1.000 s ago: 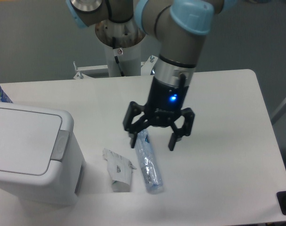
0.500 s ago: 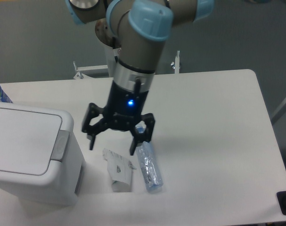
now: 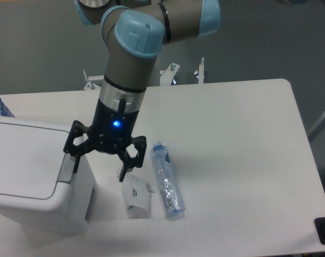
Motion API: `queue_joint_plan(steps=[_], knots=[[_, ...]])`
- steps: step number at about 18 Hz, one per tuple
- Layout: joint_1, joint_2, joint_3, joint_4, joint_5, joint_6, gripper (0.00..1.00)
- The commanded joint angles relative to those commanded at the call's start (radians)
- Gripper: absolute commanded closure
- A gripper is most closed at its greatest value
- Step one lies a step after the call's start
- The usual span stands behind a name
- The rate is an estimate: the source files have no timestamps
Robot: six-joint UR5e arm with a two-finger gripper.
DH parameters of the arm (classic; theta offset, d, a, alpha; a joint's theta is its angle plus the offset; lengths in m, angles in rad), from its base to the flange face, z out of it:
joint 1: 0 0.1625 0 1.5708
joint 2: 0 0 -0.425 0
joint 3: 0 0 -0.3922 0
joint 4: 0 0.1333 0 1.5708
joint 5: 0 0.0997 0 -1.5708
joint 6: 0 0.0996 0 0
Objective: Open the trash can
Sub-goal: 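Lower the gripper finger onto the lid edge and push it open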
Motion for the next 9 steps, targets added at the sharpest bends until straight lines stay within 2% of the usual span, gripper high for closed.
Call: queue_joint_plan(steps=[9], knots=[[0.000,-0.002,0.000,0.000,0.002,0.008,0.00]])
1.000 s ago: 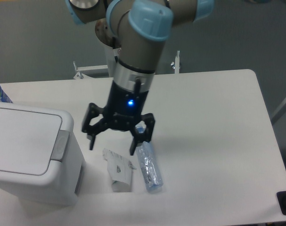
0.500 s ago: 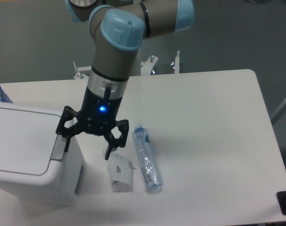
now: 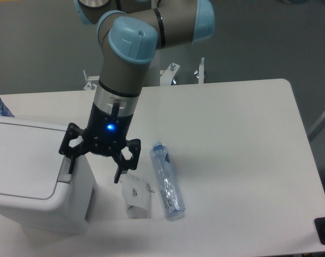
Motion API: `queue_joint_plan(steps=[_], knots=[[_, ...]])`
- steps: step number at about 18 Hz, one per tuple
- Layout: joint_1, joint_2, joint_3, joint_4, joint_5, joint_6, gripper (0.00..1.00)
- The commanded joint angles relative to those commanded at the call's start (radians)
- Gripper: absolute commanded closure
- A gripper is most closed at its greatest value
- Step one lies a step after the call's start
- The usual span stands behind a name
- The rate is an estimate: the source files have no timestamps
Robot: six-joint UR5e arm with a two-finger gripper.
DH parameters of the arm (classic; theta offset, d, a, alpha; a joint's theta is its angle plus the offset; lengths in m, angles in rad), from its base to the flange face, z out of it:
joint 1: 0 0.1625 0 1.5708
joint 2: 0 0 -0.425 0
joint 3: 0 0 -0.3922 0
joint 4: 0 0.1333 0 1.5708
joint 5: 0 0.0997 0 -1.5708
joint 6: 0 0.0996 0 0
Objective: Open the trash can
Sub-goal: 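Lower the gripper finger onto the lid edge and push it open, then raise the gripper and move it away from the opened trash can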
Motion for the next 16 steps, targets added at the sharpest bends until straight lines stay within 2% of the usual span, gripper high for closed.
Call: queue_joint_plan(steps=[3,16], knots=[[-0.002,-0.002,-0.002,0.000,0.057,0.000,0.00],[-0.011,-0.003,0.017,-0.003,0.061,-0.002,0.00]])
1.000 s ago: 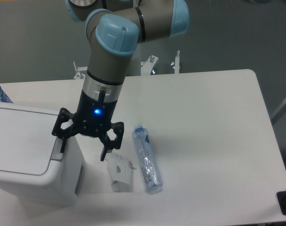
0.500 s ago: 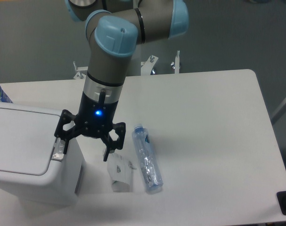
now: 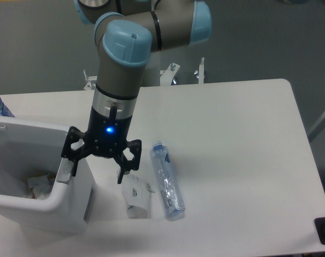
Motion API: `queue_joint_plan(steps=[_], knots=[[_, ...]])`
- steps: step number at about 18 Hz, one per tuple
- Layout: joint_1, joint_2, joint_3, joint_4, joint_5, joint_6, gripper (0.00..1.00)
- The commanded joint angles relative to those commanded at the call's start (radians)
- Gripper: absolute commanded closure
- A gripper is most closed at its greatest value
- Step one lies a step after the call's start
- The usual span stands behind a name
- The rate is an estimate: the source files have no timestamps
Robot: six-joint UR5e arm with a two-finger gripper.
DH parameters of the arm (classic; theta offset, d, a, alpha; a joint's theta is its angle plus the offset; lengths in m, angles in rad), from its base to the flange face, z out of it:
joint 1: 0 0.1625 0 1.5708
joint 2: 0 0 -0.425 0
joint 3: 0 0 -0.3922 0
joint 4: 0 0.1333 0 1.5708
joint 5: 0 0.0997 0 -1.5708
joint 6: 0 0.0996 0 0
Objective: Open the trash can
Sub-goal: 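Raise the gripper and move it away from the opened trash can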
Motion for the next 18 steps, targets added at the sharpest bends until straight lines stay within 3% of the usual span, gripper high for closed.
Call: queue_joint_plan(steps=[2,6,11,18], knots=[[0.015,0.000,0.009,0.012,0.002,0.005,0.00],[0.093,-0.003,0.005,0.093,0.032,0.066,0.00],[0.144,-0.046,0.000,0.091,0.158,0.310,0.00],[0.307,-0.136,0.000,0.083,0.297,0.625,0.00]])
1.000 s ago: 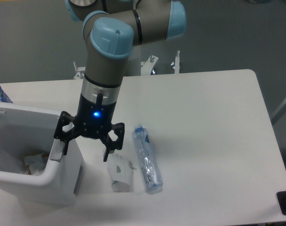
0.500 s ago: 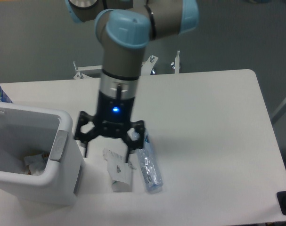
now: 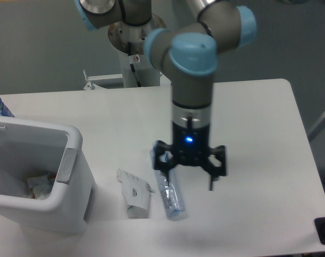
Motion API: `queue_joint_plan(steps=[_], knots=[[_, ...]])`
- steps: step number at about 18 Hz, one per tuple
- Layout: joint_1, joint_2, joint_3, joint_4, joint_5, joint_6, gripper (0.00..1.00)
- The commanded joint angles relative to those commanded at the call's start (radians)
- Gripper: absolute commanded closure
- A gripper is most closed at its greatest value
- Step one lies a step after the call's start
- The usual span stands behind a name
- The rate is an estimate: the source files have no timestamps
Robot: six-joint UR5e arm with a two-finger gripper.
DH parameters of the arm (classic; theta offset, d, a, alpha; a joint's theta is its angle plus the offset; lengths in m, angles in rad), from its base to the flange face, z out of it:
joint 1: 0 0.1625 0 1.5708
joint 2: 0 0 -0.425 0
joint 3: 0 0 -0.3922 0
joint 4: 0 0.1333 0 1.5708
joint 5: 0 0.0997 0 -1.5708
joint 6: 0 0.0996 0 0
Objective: Open the trash can
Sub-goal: 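Raise the gripper and move it away from the opened trash can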
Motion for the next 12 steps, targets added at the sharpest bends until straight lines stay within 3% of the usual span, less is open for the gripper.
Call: queue_joint_plan(steps=[4,7,12], knots=[[0.043,-0.002,-0.044,-0.026,0.009,0.175,0.00],[0.037,-0.006,-0.081,-0.026,0.047,0.209,0.00],[0.025,-0.011,-0.081,-0.028,0.088,0.211,0.00]])
